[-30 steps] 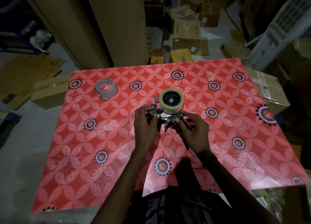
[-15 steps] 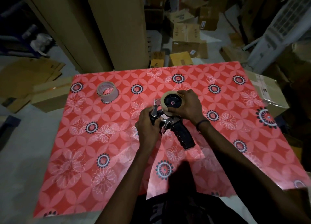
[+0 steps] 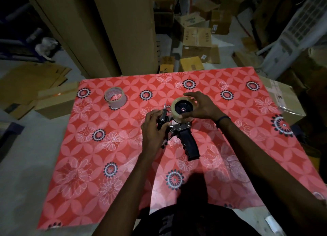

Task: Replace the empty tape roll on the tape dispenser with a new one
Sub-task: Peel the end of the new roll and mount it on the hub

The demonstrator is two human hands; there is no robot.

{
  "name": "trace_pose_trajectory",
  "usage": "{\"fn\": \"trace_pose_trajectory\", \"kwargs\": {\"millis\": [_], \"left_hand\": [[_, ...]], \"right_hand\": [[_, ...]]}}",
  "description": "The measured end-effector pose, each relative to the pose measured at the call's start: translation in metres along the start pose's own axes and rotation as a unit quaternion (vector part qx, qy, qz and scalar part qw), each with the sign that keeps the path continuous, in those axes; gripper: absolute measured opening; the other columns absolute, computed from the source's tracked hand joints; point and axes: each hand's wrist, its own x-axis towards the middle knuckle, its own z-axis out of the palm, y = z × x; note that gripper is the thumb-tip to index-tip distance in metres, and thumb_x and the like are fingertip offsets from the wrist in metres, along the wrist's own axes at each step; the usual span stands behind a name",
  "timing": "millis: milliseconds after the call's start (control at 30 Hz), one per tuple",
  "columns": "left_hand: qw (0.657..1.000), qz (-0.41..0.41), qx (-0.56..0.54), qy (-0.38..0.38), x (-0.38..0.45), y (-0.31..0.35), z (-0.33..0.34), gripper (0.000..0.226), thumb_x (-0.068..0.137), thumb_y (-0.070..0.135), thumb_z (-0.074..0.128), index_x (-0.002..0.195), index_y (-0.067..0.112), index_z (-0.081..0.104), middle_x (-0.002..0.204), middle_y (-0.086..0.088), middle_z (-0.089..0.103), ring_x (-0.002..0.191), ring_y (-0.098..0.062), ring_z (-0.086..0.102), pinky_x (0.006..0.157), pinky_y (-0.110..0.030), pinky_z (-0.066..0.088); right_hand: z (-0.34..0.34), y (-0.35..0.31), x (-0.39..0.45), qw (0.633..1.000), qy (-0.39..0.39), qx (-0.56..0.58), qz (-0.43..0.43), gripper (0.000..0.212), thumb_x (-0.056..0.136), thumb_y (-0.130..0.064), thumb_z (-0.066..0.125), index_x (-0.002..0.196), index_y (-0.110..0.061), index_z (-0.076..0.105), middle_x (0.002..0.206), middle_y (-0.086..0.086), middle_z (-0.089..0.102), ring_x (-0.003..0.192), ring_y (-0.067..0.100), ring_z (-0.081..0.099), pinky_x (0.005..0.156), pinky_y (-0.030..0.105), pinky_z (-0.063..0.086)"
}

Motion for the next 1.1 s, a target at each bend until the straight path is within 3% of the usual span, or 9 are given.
{"fn": "trace_pose_trajectory", "kwargs": {"millis": [100,233,400,533,700,933,1100], "left_hand": [[1.0,-0.002,0.006,-0.001,0.001,0.001,0.002,0.047,0.09,0.021,0.082,0.133,0.011,0.067,0.136,-0.002,0.059,0.121,-0.013,0.056,0.102,-0.028,0.047],[1.0,-0.008,0.001,-0.002,0.002,0.001,0.003,0.048,0.088,0.02,0.084,0.132,0.01,0.067,0.137,-0.003,0.06,0.122,-0.016,0.058,0.104,-0.031,0.049],[1.0,-0.007,-0.008,-0.007,0.001,-0.001,0.001,0.049,0.089,0.029,0.082,0.134,0.019,0.063,0.137,0.003,0.057,0.122,-0.014,0.056,0.106,-0.05,0.051],[1.0,-0.005,0.016,-0.019,0.001,-0.004,0.0,0.061,0.087,0.041,0.081,0.141,0.029,0.056,0.151,0.003,0.045,0.137,-0.02,0.05,0.112,-0.058,0.044],[0.998,0.024,0.049,-0.025,0.008,0.004,-0.001,0.048,0.088,0.041,0.081,0.133,0.034,0.066,0.163,-0.002,0.039,0.148,-0.027,0.04,0.12,-0.055,0.031],[0.982,0.051,0.163,-0.075,0.025,0.008,0.005,0.039,0.089,0.044,0.08,0.121,0.022,0.075,0.169,-0.01,0.029,0.155,-0.029,0.03,0.123,-0.062,0.016],[0.97,0.101,0.199,-0.094,0.034,0.006,0.008,0.025,0.091,0.042,0.077,0.097,0.018,0.078,0.168,-0.012,0.03,0.158,-0.031,0.025,0.12,-0.069,0.02]], "right_hand": [[0.01,0.001,-0.001,0.999,0.035,0.007,0.002,0.11,0.062,-0.036,0.106,0.154,-0.01,0.052,0.142,0.019,0.059,0.128,0.038,0.058,0.107,0.041,0.046],[0.006,0.009,-0.003,0.999,0.019,0.041,-0.006,0.11,0.064,-0.028,0.105,0.157,-0.011,0.049,0.15,0.017,0.058,0.136,0.035,0.058,0.113,0.043,0.047],[0.007,0.016,-0.004,0.997,0.025,0.07,-0.015,0.109,0.066,-0.027,0.104,0.158,-0.011,0.048,0.154,0.014,0.058,0.143,0.033,0.056,0.119,0.053,0.048],[0.022,0.02,-0.013,0.99,0.077,0.117,-0.01,0.103,0.067,-0.03,0.103,0.155,-0.014,0.052,0.155,0.009,0.057,0.141,0.028,0.056,0.117,0.053,0.051],[0.03,0.013,-0.021,0.979,0.133,0.153,0.001,0.092,0.07,-0.028,0.102,0.15,-0.016,0.058,0.153,0.006,0.059,0.138,0.023,0.057,0.113,0.046,0.054],[0.037,0.012,-0.024,0.978,0.157,0.138,-0.016,0.093,0.067,-0.021,0.104,0.148,-0.012,0.059,0.151,0.01,0.061,0.138,0.027,0.059,0.113,0.043,0.053],[0.038,0.013,-0.023,0.977,0.16,0.141,-0.012,0.095,0.064,-0.021,0.105,0.147,-0.011,0.06,0.149,0.011,0.062,0.136,0.026,0.06,0.114,0.041,0.051]]}}
